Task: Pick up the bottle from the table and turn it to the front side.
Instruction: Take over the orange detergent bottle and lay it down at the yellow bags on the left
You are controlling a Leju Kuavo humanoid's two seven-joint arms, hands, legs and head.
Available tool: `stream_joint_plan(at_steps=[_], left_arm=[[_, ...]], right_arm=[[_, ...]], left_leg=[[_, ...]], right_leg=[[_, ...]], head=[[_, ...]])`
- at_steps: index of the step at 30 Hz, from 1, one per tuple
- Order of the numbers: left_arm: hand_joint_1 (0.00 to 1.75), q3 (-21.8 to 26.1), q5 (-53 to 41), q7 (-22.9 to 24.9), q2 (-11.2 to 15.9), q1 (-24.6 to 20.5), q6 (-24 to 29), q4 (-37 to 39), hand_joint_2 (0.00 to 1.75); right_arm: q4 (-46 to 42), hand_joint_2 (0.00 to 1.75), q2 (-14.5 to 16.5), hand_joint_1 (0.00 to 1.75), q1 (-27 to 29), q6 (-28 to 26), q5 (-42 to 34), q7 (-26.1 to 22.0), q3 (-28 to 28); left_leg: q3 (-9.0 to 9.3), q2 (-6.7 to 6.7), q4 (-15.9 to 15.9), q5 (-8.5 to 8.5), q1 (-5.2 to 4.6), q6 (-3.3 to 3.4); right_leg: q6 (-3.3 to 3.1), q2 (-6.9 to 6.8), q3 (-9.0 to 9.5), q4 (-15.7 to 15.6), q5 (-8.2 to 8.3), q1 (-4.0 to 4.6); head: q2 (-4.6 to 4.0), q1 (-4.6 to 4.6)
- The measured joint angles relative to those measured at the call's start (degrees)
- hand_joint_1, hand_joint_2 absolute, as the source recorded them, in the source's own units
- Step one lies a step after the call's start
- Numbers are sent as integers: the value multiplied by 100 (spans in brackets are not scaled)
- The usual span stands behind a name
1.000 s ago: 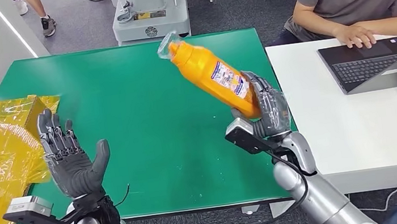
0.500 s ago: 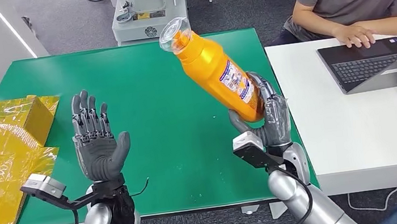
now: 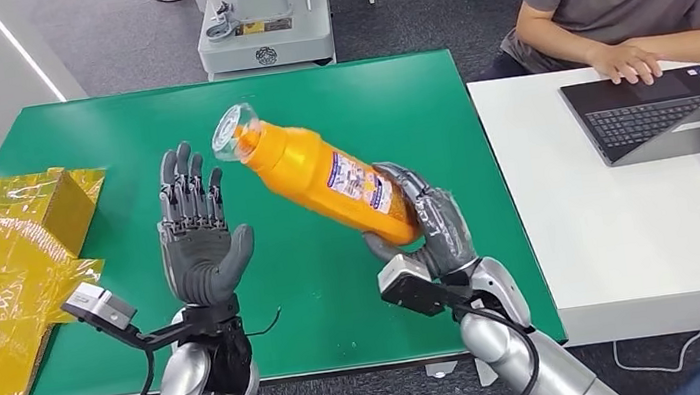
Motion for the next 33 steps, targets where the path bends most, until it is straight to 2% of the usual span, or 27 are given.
stream_joint_plan(at_steps=[14,21,26,33], left_arm=[[0,-19,92,41,-98,-351,-188,438,175],[0,-17,193,-16,-86,-408,-115,592,175],[0,-15,226,-26,-82,-419,-113,653,175],[0,-13,251,-29,-75,-434,-116,756,175]], right_arm=[[168,175,80,175,-14,494,63,-103,168],[324,175,80,175,-76,730,-29,-213,183],[431,175,80,175,-105,1211,-301,-302,184],[550,175,80,175,-119,1417,-377,-330,181]], left_leg=[[0,0,0,0,0,0],[-1,0,0,0,0,0],[-1,0,0,0,0,0],[-1,0,0,0,0,0]], right_leg=[[0,0,0,0,0,0],[0,-1,0,0,0,0],[0,-1,0,0,0,0],[0,-1,0,0,0,0]], head=[[0,-1],[0,0],[0,0],[0,-1]])
